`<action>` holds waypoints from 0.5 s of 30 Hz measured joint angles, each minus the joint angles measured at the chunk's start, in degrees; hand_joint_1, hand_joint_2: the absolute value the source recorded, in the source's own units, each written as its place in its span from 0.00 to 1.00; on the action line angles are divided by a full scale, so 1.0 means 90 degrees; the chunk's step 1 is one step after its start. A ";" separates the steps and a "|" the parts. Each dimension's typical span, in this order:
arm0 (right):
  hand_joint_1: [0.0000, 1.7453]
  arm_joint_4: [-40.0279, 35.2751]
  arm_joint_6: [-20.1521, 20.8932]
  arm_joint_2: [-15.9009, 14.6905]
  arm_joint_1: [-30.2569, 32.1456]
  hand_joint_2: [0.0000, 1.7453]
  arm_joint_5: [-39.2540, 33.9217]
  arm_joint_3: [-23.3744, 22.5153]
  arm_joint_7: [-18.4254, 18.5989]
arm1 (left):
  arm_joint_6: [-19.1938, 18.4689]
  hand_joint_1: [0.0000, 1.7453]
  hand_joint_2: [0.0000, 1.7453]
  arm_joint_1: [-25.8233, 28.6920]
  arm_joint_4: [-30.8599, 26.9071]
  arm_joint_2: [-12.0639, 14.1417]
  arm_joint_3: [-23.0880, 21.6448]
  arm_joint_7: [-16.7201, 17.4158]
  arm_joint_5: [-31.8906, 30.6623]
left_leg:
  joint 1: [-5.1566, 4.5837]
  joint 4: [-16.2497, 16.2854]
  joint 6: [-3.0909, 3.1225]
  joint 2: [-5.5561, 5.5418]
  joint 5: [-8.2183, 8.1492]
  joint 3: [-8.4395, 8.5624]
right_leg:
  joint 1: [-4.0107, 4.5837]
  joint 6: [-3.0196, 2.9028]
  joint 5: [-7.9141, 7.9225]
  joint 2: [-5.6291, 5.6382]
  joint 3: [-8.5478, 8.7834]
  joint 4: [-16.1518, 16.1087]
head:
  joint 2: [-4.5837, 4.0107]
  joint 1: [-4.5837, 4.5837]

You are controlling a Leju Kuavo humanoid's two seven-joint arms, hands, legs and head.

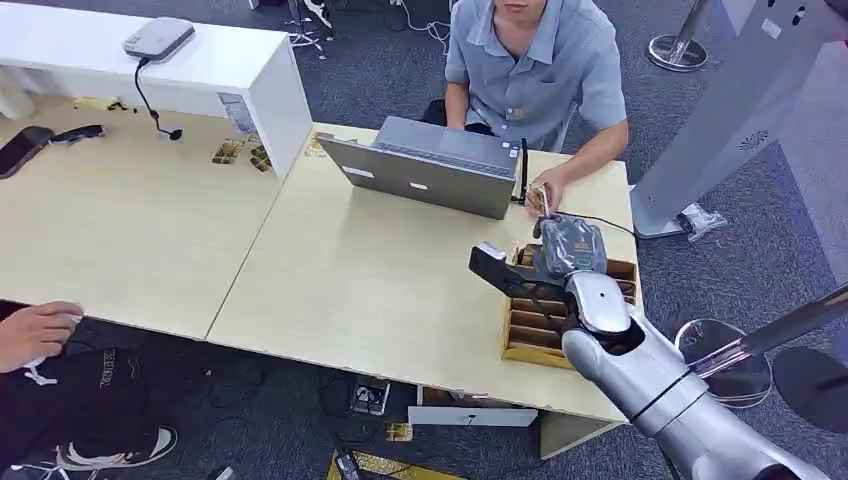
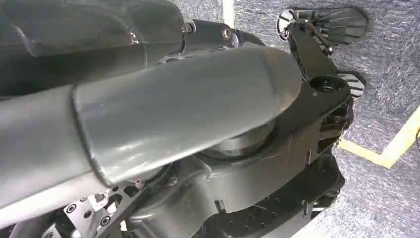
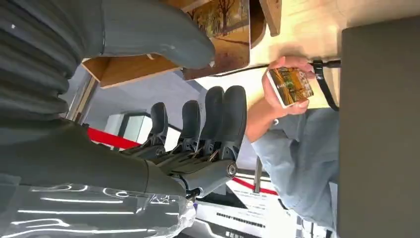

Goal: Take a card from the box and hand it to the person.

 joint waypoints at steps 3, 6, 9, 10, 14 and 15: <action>0.59 0.0041 0.0000 0.0000 0.0002 1.00 -0.0015 0.0002 0.0000 | 0.0000 0.00 0.00 0.0000 0.0002 0.0002 0.0000 0.0002 0.0000 | 0.0000 0.0000 0.0000 0.0000 0.0000 0.0000 | 0.0000 0.0000 0.0000 0.0000 0.0000 0.0000 | 0.0000 -0.0002; 0.60 0.0092 0.0000 0.0000 0.0002 1.00 -0.0017 0.0002 -0.0007 | 0.0000 0.00 0.00 0.0000 0.0002 0.0012 -0.0002 0.0010 0.0000 | 0.0000 0.0000 0.0000 0.0000 0.0000 0.0000 | 0.0000 0.0000 0.0000 0.0000 0.0000 0.0000 | 0.0000 0.0000; 0.61 0.0136 -0.0010 0.0000 0.0002 1.00 -0.0032 0.0002 -0.0010 | 0.0000 0.00 0.00 0.0000 0.0000 0.0019 -0.0002 0.0010 0.0000 | 0.0000 0.0000 0.0000 0.0000 0.0000 0.0000 | 0.0000 0.0000 0.0000 0.0000 0.0000 0.0000 | 0.0000 0.0000; 0.61 0.0151 -0.0010 0.0000 0.0002 1.00 -0.0034 0.0002 -0.0015 | 0.0000 0.00 0.00 0.0000 0.0000 0.0019 -0.0002 0.0010 0.0000 | 0.0000 0.0000 0.0000 0.0000 0.0000 0.0000 | 0.0000 0.0000 0.0000 0.0000 0.0000 0.0000 | 0.0000 0.0000; 0.58 0.0204 -0.0041 0.0000 0.0002 1.00 -0.0073 0.0002 -0.0020 | 0.0000 0.00 0.00 0.0000 0.0002 0.0019 -0.0002 0.0012 0.0000 | 0.0000 0.0000 0.0000 0.0000 0.0000 0.0000 | 0.0000 0.0000 0.0000 0.0000 0.0000 0.0000 | 0.0000 0.0000; 0.58 0.0219 -0.0058 0.0000 0.0002 1.00 -0.0075 0.0000 -0.0029 | 0.0000 0.00 0.00 0.0000 0.0000 0.0019 -0.0002 0.0012 0.0000 | 0.0000 0.0000 0.0000 0.0000 0.0000 0.0000 | 0.0000 0.0000 0.0000 0.0000 0.0000 0.0000 | 0.0000 0.0000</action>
